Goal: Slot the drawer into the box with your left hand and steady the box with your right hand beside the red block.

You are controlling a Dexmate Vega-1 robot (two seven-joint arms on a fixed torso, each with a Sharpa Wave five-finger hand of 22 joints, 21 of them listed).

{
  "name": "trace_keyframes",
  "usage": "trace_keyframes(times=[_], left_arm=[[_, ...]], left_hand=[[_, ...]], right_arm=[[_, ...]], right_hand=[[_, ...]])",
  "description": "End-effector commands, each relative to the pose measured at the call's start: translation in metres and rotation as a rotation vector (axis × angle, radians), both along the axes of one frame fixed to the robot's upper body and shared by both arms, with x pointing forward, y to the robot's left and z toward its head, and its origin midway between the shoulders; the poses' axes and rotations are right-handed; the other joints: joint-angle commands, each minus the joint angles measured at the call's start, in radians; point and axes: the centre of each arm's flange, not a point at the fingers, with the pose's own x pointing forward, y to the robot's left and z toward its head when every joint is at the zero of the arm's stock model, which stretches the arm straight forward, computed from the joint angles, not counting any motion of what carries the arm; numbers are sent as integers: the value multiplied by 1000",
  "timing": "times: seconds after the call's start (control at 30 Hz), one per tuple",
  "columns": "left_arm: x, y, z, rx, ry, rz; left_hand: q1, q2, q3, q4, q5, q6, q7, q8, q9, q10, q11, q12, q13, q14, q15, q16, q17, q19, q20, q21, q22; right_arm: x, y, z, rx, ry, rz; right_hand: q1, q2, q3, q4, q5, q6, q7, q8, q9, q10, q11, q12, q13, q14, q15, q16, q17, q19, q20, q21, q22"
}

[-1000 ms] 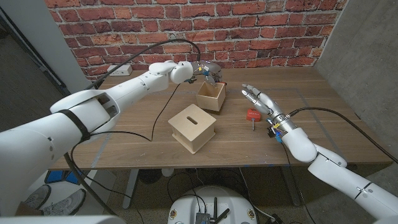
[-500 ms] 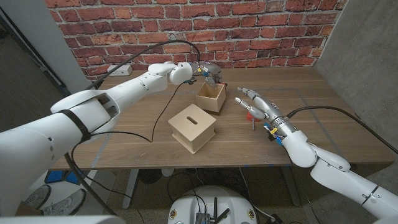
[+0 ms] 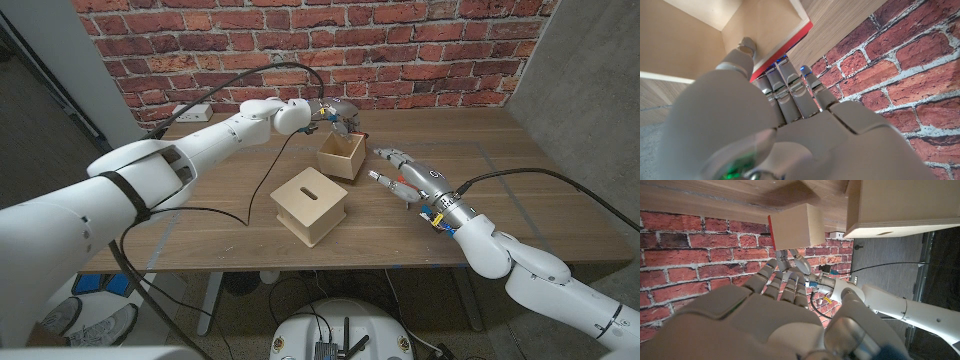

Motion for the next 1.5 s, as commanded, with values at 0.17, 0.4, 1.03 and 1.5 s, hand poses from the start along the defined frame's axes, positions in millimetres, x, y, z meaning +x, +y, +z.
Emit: trace_keyframes(times=[0.17,0.4,1.03,1.5], left_arm=[[-2,-9,2,19,-4,-18],[-3,-12,0,29,-4,-31],[-4,-13,2,47,-24,-43],[-7,-14,0,51,-36,-57]], left_hand=[[40,49,0,0,5,8,0,2,3,36,-29,8,2,4,-33,8,6,-4,-157,-1,4],[39,51,-1,1,5,10,2,3,3,36,-29,8,2,5,-33,8,6,-4,-157,-1,4],[38,52,-3,0,5,10,2,2,3,35,-30,7,1,6,-33,9,6,-6,-157,-1,3],[38,54,-3,-1,6,8,2,2,3,39,-29,8,2,8,-33,9,7,-8,-157,-2,3]], right_arm=[[-19,16,-4,-177,-27,-21],[-24,28,-7,-229,-33,-12],[-22,54,-13,-372,-62,10],[-27,69,-17,-448,-84,-13]], right_hand=[[16,22,9,-6,-5,-5,-1,2,4,2,-5,2,2,1,-58,3,1,-4,-60,2,4],[17,23,12,-9,-8,-9,-6,2,4,5,-10,3,2,-2,-67,2,2,-13,-74,-1,4],[5,46,29,7,-10,-25,-19,-1,3,9,-27,4,2,0,-85,6,6,-40,-93,-5,5],[6,51,47,12,-9,-47,-25,-4,3,9,-43,4,1,6,-96,7,4,-74,-93,-8,5]])
